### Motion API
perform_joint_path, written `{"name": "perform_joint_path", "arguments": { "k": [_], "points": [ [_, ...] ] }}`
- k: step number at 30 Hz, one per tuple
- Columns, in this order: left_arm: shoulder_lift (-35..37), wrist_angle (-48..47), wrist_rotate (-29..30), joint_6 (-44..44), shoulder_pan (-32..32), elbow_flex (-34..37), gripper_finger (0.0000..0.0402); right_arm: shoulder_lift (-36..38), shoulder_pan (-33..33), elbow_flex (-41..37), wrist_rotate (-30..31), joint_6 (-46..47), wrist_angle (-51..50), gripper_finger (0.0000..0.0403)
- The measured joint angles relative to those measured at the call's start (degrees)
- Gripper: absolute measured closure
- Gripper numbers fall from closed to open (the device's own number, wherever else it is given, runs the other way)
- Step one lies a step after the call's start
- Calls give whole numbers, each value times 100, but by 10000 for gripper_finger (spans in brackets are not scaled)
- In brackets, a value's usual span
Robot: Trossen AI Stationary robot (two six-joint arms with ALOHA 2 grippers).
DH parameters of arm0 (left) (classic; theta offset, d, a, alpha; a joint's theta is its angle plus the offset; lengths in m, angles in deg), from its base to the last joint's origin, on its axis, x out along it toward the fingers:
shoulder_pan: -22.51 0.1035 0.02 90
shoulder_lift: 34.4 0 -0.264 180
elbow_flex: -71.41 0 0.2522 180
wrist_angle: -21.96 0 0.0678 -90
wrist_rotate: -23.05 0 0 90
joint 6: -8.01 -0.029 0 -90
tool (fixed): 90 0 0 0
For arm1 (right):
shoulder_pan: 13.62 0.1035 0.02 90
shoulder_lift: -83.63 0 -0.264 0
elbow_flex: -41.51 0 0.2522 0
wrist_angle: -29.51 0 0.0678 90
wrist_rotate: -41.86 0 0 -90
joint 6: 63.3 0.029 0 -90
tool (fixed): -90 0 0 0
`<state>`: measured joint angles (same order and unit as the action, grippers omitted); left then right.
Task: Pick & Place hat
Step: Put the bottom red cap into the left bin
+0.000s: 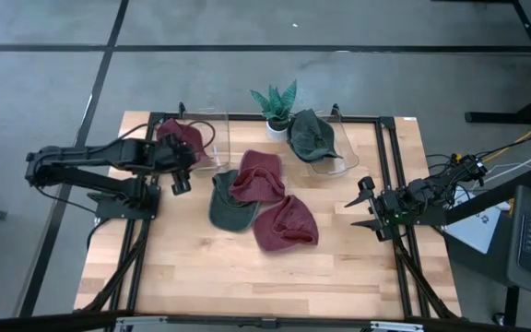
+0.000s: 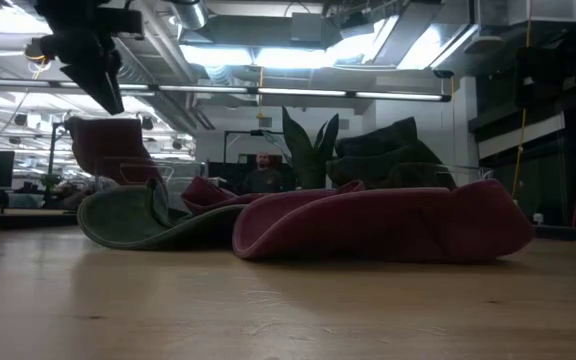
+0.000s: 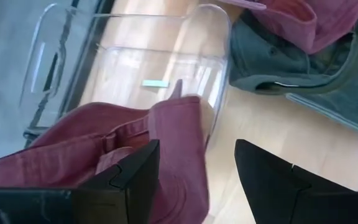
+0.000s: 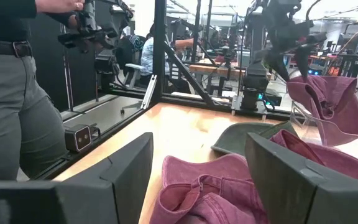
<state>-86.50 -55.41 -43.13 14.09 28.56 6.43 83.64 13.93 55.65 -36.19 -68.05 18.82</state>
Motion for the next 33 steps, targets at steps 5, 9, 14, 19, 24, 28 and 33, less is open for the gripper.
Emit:
{"name": "perform_joint_path", "arguments": {
  "k": [5, 9, 14, 19, 24, 28, 33],
  "points": [
    [-99, -101, -22, 151, 118, 0, 194, 0, 0, 0, -2, 0, 2, 150],
    [-212, -113, 90, 405, 308, 2, 196, 0, 0, 0, 0, 0, 0, 150],
    [-377, -89, 83, 425, 530, 2, 222, 0, -2, 0, 0, 0, 2, 150],
    [-641, -50, 19, 420, 625, 2, 268, 0, 0, 0, 0, 0, 0, 150],
    [-868, 249, 84, 342, 738, 4, 329, 0, 0, 0, -2, 0, 2, 150],
    [-983, 705, 319, 242, 837, 4, 385, 0, -2, 0, 0, 0, 1, 150],
    [-1159, 1294, 563, -395, 872, 4, 396, 0, 0, 0, -2, 0, 2, 150]
  ]
}}
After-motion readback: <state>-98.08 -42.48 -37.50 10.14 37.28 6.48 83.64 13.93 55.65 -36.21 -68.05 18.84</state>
